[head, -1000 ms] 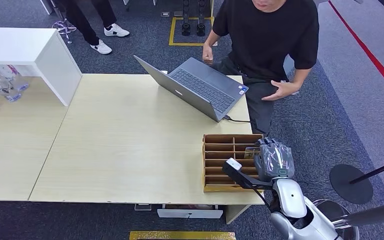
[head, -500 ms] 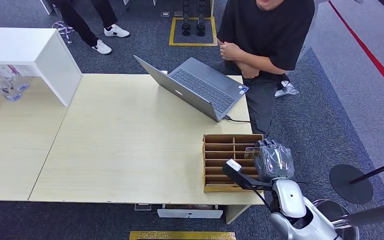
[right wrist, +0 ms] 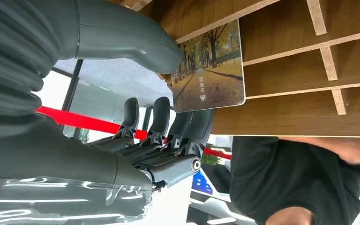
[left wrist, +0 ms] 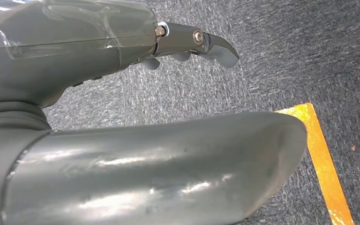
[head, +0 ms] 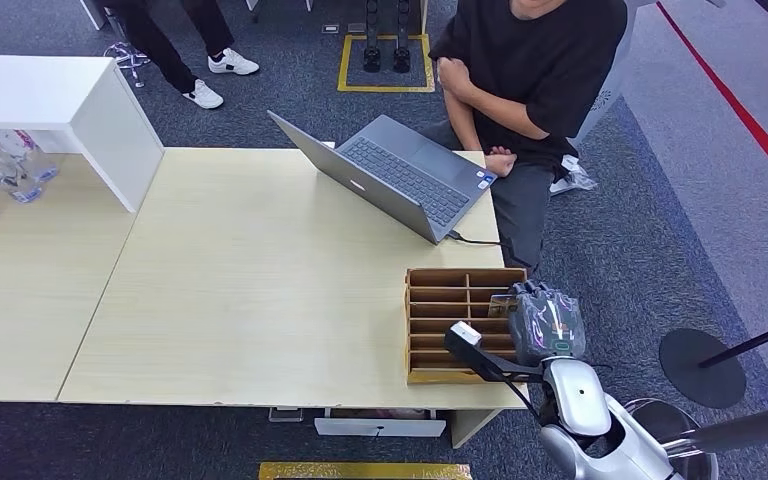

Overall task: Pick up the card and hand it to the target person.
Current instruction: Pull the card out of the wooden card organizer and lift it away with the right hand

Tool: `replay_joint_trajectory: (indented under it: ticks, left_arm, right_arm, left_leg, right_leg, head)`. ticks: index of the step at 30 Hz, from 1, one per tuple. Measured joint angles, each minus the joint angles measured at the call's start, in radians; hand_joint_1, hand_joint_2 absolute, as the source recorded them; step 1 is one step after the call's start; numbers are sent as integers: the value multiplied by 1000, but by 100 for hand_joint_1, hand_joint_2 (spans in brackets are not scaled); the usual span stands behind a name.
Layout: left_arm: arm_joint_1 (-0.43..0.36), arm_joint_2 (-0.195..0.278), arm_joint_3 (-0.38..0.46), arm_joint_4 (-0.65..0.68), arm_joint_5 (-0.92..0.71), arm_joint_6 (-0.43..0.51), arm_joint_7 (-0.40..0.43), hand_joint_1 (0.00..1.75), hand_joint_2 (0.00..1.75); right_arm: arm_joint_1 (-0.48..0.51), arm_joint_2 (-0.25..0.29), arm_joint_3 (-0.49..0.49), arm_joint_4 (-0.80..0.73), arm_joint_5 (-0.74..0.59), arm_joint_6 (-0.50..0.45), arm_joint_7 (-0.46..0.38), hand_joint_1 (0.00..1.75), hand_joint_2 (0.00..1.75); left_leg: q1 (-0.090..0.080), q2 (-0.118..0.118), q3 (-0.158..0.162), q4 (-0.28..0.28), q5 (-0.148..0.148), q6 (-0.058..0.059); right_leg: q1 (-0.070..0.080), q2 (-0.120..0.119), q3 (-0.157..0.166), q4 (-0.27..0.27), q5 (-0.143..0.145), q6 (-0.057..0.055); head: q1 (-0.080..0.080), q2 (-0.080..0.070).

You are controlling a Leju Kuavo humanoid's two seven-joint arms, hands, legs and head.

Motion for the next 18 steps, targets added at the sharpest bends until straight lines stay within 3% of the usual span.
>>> replay_joint_trajectory:
  ticks: [7,18]
  left_arm:
    - [0,-1,-4,0,0,0,0,0,0]
    - [-1,-3,-5,0,0,0,0,0,0]
  right_arm:
    - [-2,4,1,4,0,0,0,119,175]
    - [-9,7,2,11,-3,-12,0,131,175]
  left_leg:
    - [0,0,0,0,0,0]
    - [0,0,0,0,0,0]
  right_leg:
    - [0,0,0,0,0,0]
    - [0,0,0,0,0,0]
  head:
    - [0,0]
    - [0,0]
